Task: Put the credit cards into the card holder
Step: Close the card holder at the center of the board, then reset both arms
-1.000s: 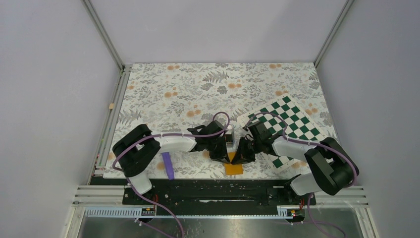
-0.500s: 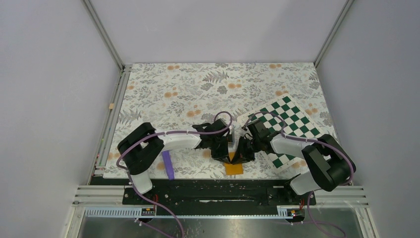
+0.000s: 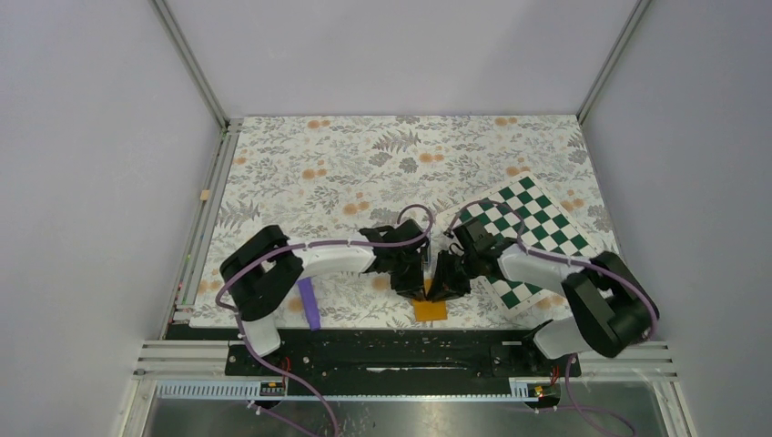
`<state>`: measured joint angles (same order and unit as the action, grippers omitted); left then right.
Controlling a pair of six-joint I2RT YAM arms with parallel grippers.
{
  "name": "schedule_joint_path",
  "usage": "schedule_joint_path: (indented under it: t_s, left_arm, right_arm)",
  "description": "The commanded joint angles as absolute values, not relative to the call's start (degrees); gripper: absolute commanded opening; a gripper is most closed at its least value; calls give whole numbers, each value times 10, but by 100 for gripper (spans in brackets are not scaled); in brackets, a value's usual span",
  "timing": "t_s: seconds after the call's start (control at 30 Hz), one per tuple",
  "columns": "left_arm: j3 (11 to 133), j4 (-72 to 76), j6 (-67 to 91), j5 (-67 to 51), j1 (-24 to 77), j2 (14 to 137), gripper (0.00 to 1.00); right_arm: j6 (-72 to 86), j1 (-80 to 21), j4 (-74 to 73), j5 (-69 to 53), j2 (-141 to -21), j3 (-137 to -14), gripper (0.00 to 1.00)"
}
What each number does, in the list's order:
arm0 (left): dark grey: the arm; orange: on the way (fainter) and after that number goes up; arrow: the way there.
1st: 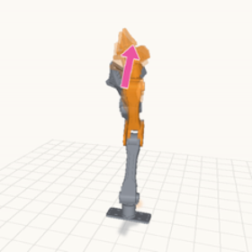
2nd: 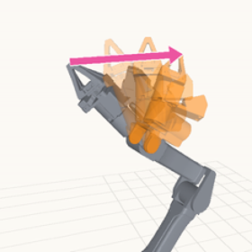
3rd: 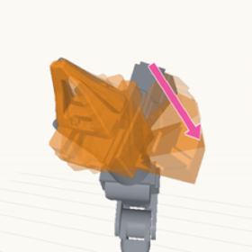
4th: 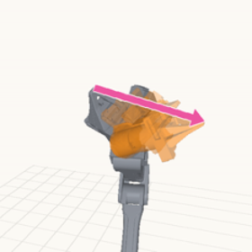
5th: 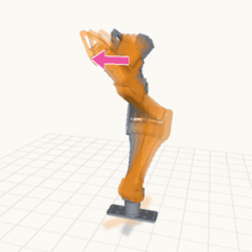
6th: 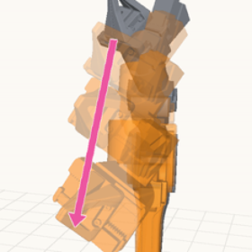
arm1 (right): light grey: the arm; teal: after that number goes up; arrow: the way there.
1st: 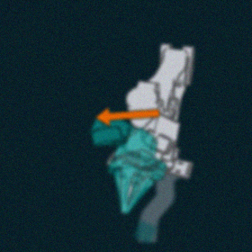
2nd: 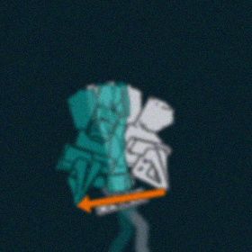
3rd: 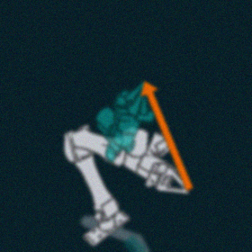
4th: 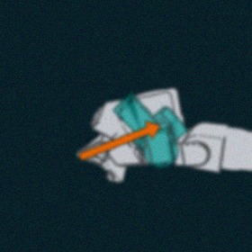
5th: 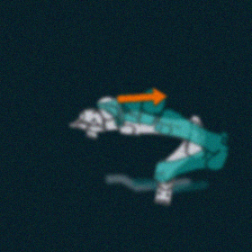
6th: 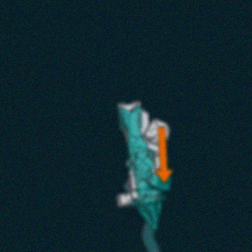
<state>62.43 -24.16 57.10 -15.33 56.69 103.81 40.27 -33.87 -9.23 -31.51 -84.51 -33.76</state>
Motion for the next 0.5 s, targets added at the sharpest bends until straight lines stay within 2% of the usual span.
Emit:
schedule_joint_path:
  t_s: [0.0, 0.07, 0.1, 0.2, 0.27, 0.37, 0.47]
  left_arm:
    - [572, -166, 551, -73, 590, 1005, 33]
    - [548, -132, 543, -74, 580, 943, 58]
    - [536, -102, 542, -80, 574, 913, 67]
    - [480, -14, 547, -116, 544, 821, 85]
    - [433, 49, 555, -138, 514, 757, 96]
    - [372, 85, 548, -151, 459, 639, 99]
    - [342, 18, 490, -102, 389, 534, 99]
  right_arm:
    - [382, -352, -133, -233, -757, -339, 41]
    - [377, -352, -165, -217, -703, -355, 58]
    - [373, -352, -178, -208, -678, -363, 66]
    - [350, -346, -238, -166, -606, -388, 87]
    - [330, -334, -271, -129, -573, -400, 96]
    - [302, -299, -310, -69, -526, -407, 99]
    - [267, -256, -327, 22, -503, -402, 99]
